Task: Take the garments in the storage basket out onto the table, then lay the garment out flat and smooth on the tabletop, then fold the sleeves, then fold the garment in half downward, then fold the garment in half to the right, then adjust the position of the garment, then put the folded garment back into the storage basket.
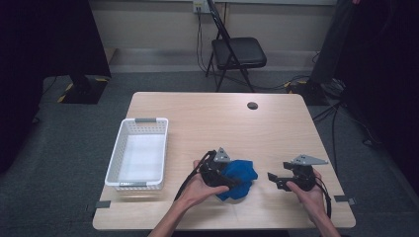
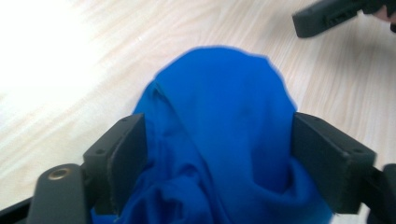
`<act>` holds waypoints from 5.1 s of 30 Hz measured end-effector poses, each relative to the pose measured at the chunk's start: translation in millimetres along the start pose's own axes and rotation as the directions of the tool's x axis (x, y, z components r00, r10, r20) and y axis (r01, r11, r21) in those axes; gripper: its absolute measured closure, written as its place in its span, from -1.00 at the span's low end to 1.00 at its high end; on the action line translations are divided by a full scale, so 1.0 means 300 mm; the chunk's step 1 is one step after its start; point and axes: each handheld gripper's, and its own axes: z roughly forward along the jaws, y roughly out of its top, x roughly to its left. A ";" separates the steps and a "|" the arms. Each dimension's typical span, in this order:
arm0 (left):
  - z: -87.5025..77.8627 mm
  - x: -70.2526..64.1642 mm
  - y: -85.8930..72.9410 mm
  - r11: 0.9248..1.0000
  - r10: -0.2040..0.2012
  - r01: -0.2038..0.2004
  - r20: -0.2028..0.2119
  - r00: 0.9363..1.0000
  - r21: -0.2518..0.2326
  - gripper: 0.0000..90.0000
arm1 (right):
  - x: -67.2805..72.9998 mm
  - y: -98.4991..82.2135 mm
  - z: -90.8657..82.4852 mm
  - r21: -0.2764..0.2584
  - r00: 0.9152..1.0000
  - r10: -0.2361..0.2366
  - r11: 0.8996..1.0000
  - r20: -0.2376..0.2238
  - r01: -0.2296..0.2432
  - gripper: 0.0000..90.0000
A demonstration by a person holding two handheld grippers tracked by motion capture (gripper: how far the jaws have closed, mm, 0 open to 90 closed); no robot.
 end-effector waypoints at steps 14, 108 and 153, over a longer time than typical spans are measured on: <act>-0.126 0.043 -0.011 0.995 -0.010 0.004 -0.064 0.998 -0.098 -0.23 | 0.223 0.081 -0.018 -0.123 0.969 -0.181 0.979 -0.168 0.162 0.07; -0.055 0.048 -0.070 0.996 0.073 -0.070 -0.062 0.995 0.050 0.80 | 0.220 0.025 0.114 0.077 0.962 -0.232 0.967 -0.143 0.244 0.61; -0.060 0.117 -0.102 0.990 0.004 0.018 -0.158 0.987 0.137 0.63 | -0.026 0.045 0.036 -0.031 0.979 0.017 0.999 0.205 -0.011 0.26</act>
